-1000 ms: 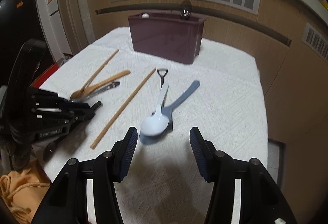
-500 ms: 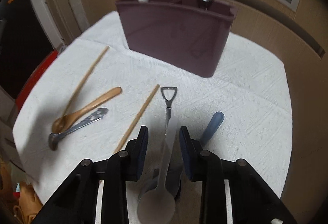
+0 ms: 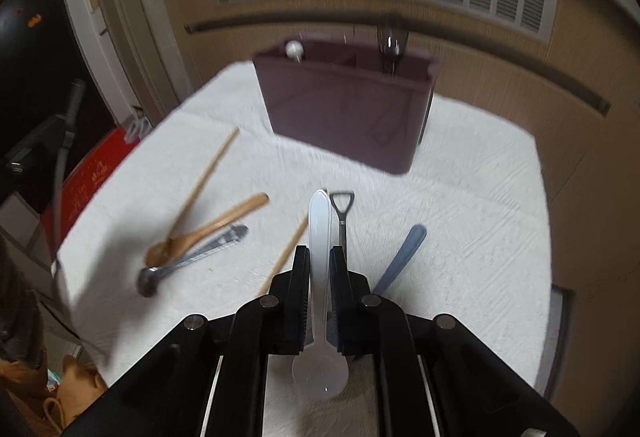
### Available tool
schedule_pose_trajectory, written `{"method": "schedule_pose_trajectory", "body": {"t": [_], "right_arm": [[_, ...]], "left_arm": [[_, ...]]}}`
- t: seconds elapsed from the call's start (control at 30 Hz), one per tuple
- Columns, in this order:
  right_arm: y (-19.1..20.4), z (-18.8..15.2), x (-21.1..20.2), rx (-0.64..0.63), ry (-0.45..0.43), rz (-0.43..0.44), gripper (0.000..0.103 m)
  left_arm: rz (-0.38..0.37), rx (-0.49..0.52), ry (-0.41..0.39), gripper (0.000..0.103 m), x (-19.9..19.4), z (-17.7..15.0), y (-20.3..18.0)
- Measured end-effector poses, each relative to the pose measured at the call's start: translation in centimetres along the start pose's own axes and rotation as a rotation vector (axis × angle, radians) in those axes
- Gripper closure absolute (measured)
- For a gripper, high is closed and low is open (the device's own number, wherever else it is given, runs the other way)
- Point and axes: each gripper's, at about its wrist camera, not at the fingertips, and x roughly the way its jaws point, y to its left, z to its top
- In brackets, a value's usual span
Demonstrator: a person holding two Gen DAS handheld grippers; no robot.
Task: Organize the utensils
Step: 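Lift both held spoons and carry them over the purple caddy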
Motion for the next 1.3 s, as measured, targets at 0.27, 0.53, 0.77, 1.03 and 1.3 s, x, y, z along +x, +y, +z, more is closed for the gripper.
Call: {"method": "schedule_pose_trajectory", "body": {"t": [0.27, 0.53, 0.77, 1.03, 1.3], "right_arm": [[0.6, 2.5, -5.0, -0.013, -0.178, -0.004, 0.093], [-0.5, 11.2, -9.2, -0.048, -0.471, -0.059, 0.093], [-2.0, 17.1, -8.2, -0.064, -0.621, -0.096, 0.093], [-5.7, 18.6, -1.5, -0.031, -0.556, -0.058, 0.093], [-8.6, 15.6, 5.7, 0.05, -0.345, -0.018, 0.093]], "left_arm": [[-0.019, 0.029, -0.079, 0.091, 0.5, 3.2, -1.5], [-0.043, 0.108, -0.364, 0.09, 4.3, 12.2, -2.4], [-0.072, 0.093, -0.399, 0.09, 11.5, 17.1, -0.9], [-0.089, 0.052, -0.321, 0.091, 18.9, 16.8, 1.5], [-0.059, 0.036, -0.135, 0.09, 22.3, 11.4, 3.1]]}}
